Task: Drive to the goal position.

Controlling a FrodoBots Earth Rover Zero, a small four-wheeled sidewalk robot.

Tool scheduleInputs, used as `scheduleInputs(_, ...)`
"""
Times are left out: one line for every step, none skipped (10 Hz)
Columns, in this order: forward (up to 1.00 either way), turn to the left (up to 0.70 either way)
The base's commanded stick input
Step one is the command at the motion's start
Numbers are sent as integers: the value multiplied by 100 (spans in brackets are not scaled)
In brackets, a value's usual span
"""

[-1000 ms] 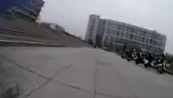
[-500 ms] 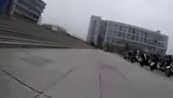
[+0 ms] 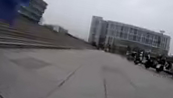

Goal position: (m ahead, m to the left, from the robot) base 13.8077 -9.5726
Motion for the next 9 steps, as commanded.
scheduleInputs(85,26)
scheduleInputs(85,11)
scheduleInputs(85,0)
scheduleInputs(85,0)
scheduleInputs(85,0)
scheduleInputs(85,0)
scheduleInputs(85,0)
scheduleInputs(85,0)
scheduleInputs(85,0)
